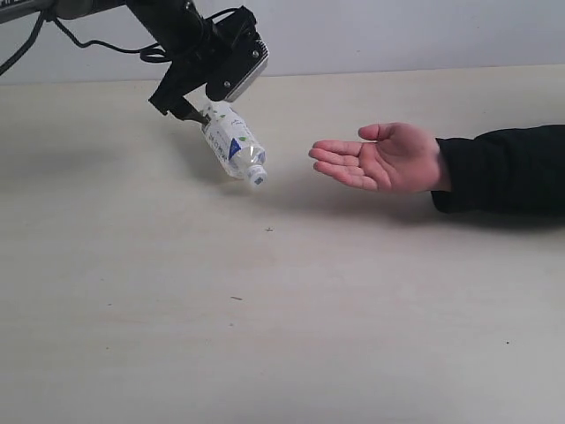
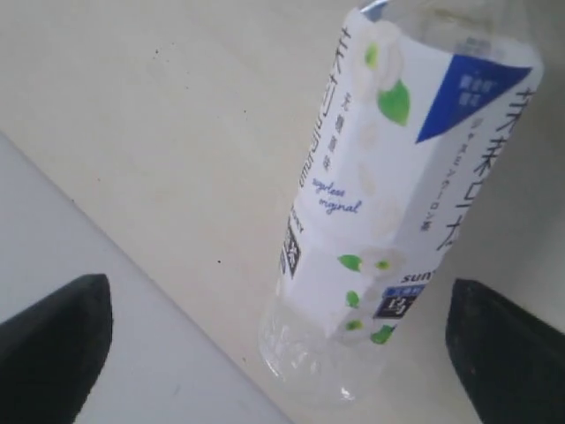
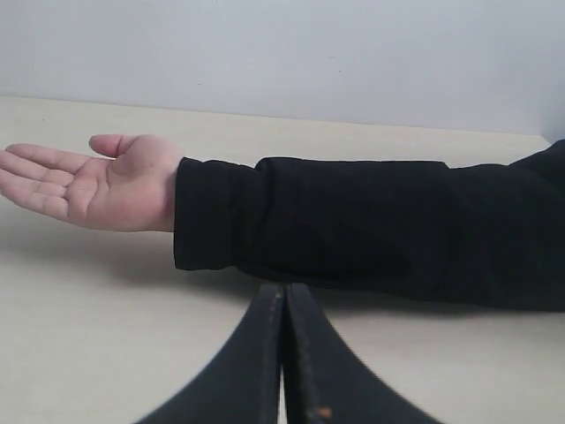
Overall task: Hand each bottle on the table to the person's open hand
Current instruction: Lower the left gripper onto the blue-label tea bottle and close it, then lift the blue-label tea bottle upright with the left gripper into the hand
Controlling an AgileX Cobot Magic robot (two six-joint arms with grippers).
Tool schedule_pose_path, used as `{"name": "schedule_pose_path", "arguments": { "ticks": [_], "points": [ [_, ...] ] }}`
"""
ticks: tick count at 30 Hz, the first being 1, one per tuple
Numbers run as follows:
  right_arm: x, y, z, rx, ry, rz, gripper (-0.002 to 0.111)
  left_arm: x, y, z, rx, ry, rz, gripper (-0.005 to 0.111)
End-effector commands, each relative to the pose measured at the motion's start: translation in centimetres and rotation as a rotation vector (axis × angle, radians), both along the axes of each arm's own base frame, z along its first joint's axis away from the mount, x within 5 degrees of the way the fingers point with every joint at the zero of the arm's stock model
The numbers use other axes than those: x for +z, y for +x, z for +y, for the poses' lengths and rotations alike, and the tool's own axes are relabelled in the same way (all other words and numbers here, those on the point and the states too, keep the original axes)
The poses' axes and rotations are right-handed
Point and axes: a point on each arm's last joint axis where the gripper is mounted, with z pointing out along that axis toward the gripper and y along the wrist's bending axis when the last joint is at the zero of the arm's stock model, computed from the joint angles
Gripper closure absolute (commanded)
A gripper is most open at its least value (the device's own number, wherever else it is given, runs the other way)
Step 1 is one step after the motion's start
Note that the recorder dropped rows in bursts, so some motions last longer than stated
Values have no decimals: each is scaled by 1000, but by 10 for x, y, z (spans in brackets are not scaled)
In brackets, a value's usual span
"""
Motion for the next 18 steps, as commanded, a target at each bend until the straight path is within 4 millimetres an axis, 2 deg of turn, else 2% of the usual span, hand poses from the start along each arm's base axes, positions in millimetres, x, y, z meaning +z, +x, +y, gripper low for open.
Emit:
{"name": "schedule_pose_path", "arguments": {
  "ticks": [1, 4, 7, 9, 13, 18],
  "points": [
    [-1, 0, 0, -2, -8, -5, 108, 3, -3, -1, -7, 6, 16, 5],
    [-1, 0, 0, -2, -8, -5, 108, 1, -3, 3, -16, 53, 13, 5],
    [-1, 0, 0, -2, -8, -5, 108, -12, -1, 7, -25, 97, -38, 5],
    [-1, 0, 0, -2, -8, -5, 108, -17, 2, 6, -21, 73, -89, 5],
    [-1, 0, 0, -2, -8, -5, 108, -27, 2, 6, -22, 78, -80, 5],
    [-1, 0, 0, -2, -8, -5, 108, -50, 5, -1, -32, 79, -79, 5]
  ]
}}
